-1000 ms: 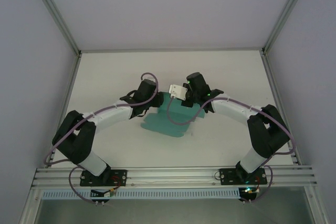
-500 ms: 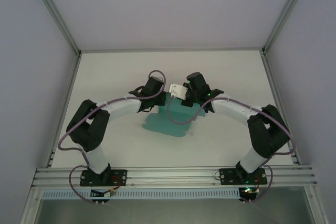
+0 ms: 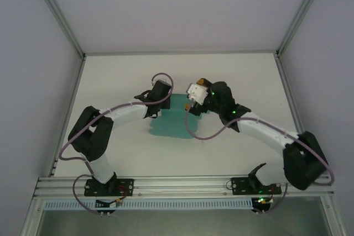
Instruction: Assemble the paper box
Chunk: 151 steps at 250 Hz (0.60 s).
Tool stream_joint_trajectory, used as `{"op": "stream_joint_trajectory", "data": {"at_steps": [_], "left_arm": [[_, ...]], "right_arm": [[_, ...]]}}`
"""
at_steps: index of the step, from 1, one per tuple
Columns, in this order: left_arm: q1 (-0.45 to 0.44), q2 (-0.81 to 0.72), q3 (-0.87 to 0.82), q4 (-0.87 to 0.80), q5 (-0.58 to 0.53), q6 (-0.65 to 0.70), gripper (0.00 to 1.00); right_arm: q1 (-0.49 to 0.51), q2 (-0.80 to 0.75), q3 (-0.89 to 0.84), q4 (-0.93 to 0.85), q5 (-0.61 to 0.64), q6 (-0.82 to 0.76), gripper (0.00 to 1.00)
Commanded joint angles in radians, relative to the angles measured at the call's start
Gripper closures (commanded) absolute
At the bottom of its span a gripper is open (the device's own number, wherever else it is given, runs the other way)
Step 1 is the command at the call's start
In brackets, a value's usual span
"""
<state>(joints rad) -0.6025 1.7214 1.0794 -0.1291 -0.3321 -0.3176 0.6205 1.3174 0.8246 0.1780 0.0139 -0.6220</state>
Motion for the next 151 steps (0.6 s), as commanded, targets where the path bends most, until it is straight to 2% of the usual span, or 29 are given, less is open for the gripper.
{"op": "stream_joint_trajectory", "data": {"at_steps": [1,24,37,58,90,151], "left_arm": [[-0.008,-0.075,-0.030,0.001,-0.065,0.001,1.00],[-0.007,-0.102,-0.048,0.009,-0.064,0.007,1.00],[-0.009,-0.114,-0.059,0.015,-0.062,0.008,1.00],[-0.010,-0.129,-0.066,0.016,-0.068,0.007,1.00],[-0.010,-0.143,-0.075,0.022,-0.070,0.001,1.00],[-0.011,-0.140,-0.051,-0.012,-0.092,-0.019,1.00]], "right_arm": [[-0.025,-0.064,0.022,0.059,0.105,0.150,0.00],[-0.065,-0.044,0.084,-0.015,0.247,0.245,0.00],[-0.099,-0.018,0.117,-0.060,0.274,0.298,0.00],[-0.142,0.040,0.168,-0.143,0.251,0.355,0.00],[-0.145,0.126,0.212,-0.222,0.181,0.397,0.00],[-0.143,0.201,0.215,-0.262,0.019,0.436,0.00]]}}
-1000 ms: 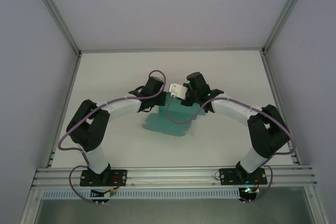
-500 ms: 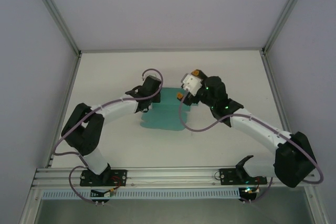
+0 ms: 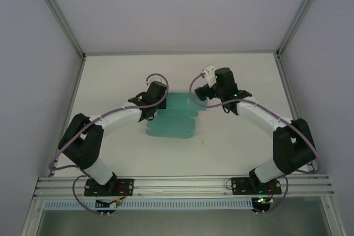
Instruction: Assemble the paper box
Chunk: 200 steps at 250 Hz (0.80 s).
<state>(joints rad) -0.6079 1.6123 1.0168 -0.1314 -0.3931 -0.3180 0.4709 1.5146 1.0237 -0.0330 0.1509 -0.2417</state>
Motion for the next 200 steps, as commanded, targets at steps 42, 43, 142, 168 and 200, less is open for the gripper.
{"op": "stream_joint_trajectory", "data": {"at_steps": [42,43,142,168,200], "left_arm": [[-0.005,0.002,0.034,-0.018,-0.035,-0.044,1.00],[-0.006,0.002,0.034,-0.019,-0.035,-0.043,1.00],[-0.012,-0.012,0.019,0.029,0.077,-0.035,1.00],[-0.019,-0.019,0.014,0.029,0.091,-0.027,1.00],[-0.033,-0.022,0.016,0.017,0.080,-0.027,1.00]], "right_arm": [[0.024,0.002,-0.041,-0.019,-0.221,0.081,0.00],[0.024,0.002,-0.043,-0.016,-0.221,0.082,0.00],[0.106,0.121,-0.156,0.433,-0.150,0.230,0.00],[0.173,0.165,-0.187,0.628,0.029,0.209,0.00],[0.242,0.221,-0.180,0.801,0.276,0.189,0.00]]}}
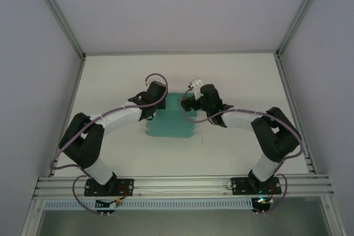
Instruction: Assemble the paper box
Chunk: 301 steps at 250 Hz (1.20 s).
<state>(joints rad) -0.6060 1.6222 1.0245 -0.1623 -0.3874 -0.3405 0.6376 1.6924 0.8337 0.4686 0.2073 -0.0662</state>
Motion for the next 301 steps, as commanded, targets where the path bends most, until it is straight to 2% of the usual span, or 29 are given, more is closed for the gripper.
{"op": "stream_joint_trajectory", "data": {"at_steps": [1,31,59,93,138,186,203,228,255,301], "left_arm": [[-0.034,-0.031,0.008,0.048,0.075,-0.004,1.00],[-0.045,-0.030,0.012,0.036,0.032,-0.010,1.00],[-0.047,-0.029,0.020,0.013,0.016,-0.017,1.00],[-0.046,-0.024,0.046,-0.008,-0.044,-0.046,1.00],[-0.042,-0.022,0.099,-0.005,-0.089,-0.039,1.00],[-0.030,-0.043,0.125,-0.004,-0.097,-0.010,1.00],[-0.029,-0.070,0.110,0.014,-0.089,-0.006,1.00],[-0.028,-0.110,0.089,0.033,-0.067,0.004,1.00],[-0.030,-0.140,0.071,0.037,-0.071,0.009,1.00],[-0.030,-0.156,0.040,0.066,-0.034,0.036,1.00]], "right_arm": [[0.075,0.044,0.009,0.302,0.222,0.015,0.00],[0.095,0.041,-0.013,0.393,0.288,0.000,0.00],[0.097,-0.005,-0.024,0.320,0.352,-0.029,0.00],[0.097,-0.129,-0.056,0.062,0.341,-0.012,0.00],[0.093,-0.342,-0.108,-0.347,0.346,0.124,0.00],[0.015,-0.524,-0.115,-0.642,0.234,0.284,0.00],[-0.057,-0.534,-0.116,-0.703,0.112,0.331,0.00],[-0.141,-0.506,-0.119,-0.726,-0.010,0.382,0.00],[-0.160,-0.460,-0.102,-0.712,-0.073,0.377,0.00],[-0.162,-0.383,-0.051,-0.664,-0.078,0.373,0.00]]}}
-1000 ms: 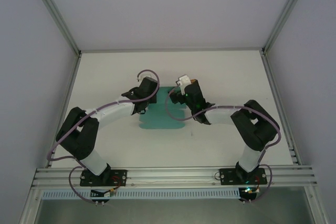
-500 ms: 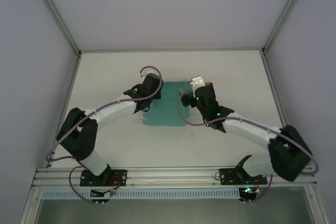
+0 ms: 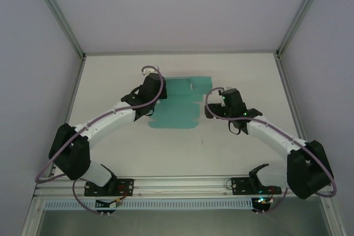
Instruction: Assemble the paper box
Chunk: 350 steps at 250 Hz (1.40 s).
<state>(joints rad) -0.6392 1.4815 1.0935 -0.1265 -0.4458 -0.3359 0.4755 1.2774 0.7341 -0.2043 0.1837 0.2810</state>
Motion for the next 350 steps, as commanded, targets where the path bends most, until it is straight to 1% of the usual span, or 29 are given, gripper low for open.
{"op": "stream_joint_trajectory", "data": {"at_steps": [1,21,37,88,108,125,139,165,186,199,237,291,331,350], "left_arm": [[0.004,-0.014,-0.028,0.030,0.026,0.032,1.00],[0.003,-0.013,-0.036,0.036,0.039,0.045,1.00],[0.003,-0.012,-0.042,0.044,0.050,0.055,1.00],[0.003,-0.016,-0.049,0.052,0.072,0.075,1.00],[0.004,-0.013,-0.052,0.056,0.076,0.081,1.00],[0.003,-0.007,-0.048,0.053,0.083,0.091,1.00],[0.001,-0.001,-0.046,0.050,0.092,0.100,1.00],[-0.004,0.003,-0.047,0.054,0.107,0.112,1.00],[-0.011,0.014,-0.047,0.056,0.105,0.120,1.00],[-0.012,0.020,-0.044,0.052,0.090,0.112,1.00],[-0.012,0.030,-0.026,0.020,0.015,0.058,1.00],[-0.010,0.001,-0.016,0.018,0.017,0.022,1.00],[-0.010,-0.015,-0.031,0.036,0.062,0.017,1.00],[-0.010,-0.023,-0.042,0.044,0.066,0.019,1.00]], "right_arm": [[0.000,0.033,0.049,0.011,-0.055,0.026,0.00],[-0.001,0.046,0.059,0.049,-0.050,0.012,0.00],[-0.001,0.056,0.066,0.067,-0.020,0.003,0.00],[-0.002,0.081,0.091,0.067,0.037,-0.031,0.00],[-0.001,0.087,0.095,0.089,-0.006,-0.049,0.00],[0.000,0.093,0.103,0.105,-0.070,-0.093,0.00],[0.001,0.101,0.105,0.128,-0.091,-0.129,0.00],[0.001,0.121,0.128,0.127,-0.066,-0.188,0.00],[0.003,0.133,0.152,0.103,-0.019,-0.211,0.00],[0.003,0.131,0.151,0.104,0.017,-0.210,0.00],[0.002,0.089,0.084,0.104,0.040,-0.175,0.00],[-0.009,0.032,-0.015,0.089,0.069,-0.127,0.00],[-0.012,0.037,-0.004,0.112,0.041,-0.123,0.00],[-0.014,0.049,0.018,0.129,0.040,-0.121,0.00]]}}
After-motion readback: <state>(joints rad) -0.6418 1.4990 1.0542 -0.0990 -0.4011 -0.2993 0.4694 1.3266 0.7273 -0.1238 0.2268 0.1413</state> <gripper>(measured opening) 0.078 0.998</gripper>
